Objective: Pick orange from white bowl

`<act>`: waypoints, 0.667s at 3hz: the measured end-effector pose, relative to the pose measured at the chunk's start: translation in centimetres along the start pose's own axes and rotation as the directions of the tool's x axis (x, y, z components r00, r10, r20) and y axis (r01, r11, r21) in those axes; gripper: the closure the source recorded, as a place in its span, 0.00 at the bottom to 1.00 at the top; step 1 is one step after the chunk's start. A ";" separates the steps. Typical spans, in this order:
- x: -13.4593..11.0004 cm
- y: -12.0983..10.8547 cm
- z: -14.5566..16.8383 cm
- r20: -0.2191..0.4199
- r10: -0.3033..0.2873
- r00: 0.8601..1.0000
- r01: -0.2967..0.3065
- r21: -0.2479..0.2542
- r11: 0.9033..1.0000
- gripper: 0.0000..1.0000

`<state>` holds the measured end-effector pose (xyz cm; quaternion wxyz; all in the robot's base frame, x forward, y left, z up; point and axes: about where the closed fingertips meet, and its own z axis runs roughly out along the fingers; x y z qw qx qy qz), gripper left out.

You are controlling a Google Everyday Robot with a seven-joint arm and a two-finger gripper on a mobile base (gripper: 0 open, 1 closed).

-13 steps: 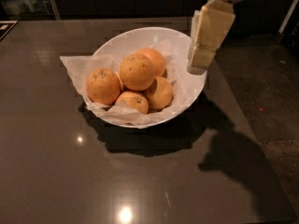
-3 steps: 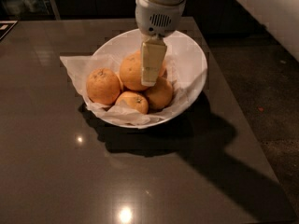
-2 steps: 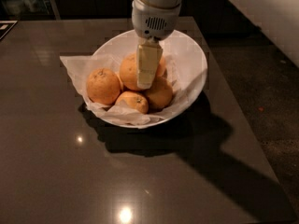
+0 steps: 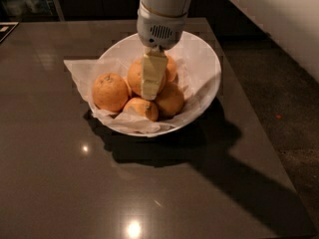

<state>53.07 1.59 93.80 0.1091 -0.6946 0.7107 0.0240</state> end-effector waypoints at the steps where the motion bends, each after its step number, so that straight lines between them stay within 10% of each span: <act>1: 0.1 0.3 0.7 0.023 -0.010 1.000 0.010 -0.001 1.000 0.43; 2: 0.2 0.3 0.8 0.024 -0.010 1.000 0.010 -0.001 1.000 0.66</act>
Offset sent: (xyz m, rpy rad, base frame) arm -0.0019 0.0001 -0.0072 0.0199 -0.0012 0.0111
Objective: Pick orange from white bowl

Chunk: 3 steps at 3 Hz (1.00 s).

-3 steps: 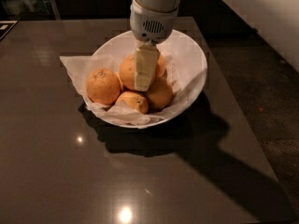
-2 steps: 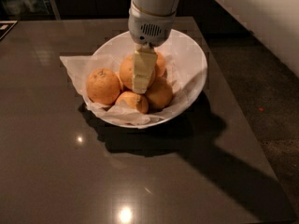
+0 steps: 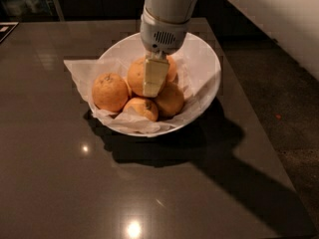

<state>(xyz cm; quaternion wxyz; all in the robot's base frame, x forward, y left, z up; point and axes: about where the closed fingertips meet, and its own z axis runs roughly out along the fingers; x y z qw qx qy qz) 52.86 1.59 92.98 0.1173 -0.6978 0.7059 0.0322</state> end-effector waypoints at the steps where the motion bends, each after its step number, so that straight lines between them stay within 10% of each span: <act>1: 0.0 0.0 0.0 0.000 0.000 1.000 0.000 0.000 1.000 0.90; 3: -1.7 2.7 -6.7 0.144 -0.072 0.987 0.045 0.185 0.982 1.00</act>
Offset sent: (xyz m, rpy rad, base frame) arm -0.0420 -0.0002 0.0831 0.1644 -0.2539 0.0304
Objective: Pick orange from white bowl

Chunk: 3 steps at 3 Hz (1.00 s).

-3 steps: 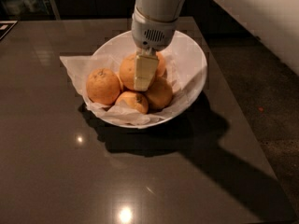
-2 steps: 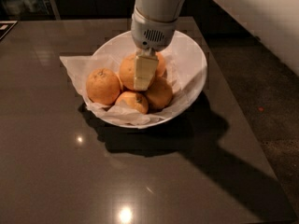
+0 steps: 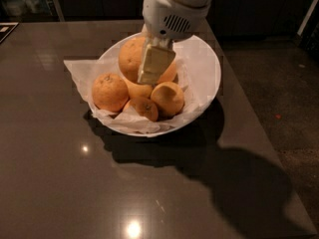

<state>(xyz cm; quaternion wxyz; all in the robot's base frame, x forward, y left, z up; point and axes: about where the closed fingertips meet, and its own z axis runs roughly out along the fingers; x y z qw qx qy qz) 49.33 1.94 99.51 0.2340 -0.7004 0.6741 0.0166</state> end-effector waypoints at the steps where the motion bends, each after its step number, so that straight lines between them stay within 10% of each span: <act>1: -1.6 0.8 -3.0 0.070 -0.054 0.996 0.051 0.047 0.998 1.00; 3: -3.7 4.0 -7.1 0.147 -0.146 0.978 0.139 0.054 0.989 1.00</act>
Offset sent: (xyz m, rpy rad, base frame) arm -0.0605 0.0101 0.0622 0.1349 -0.0789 0.2017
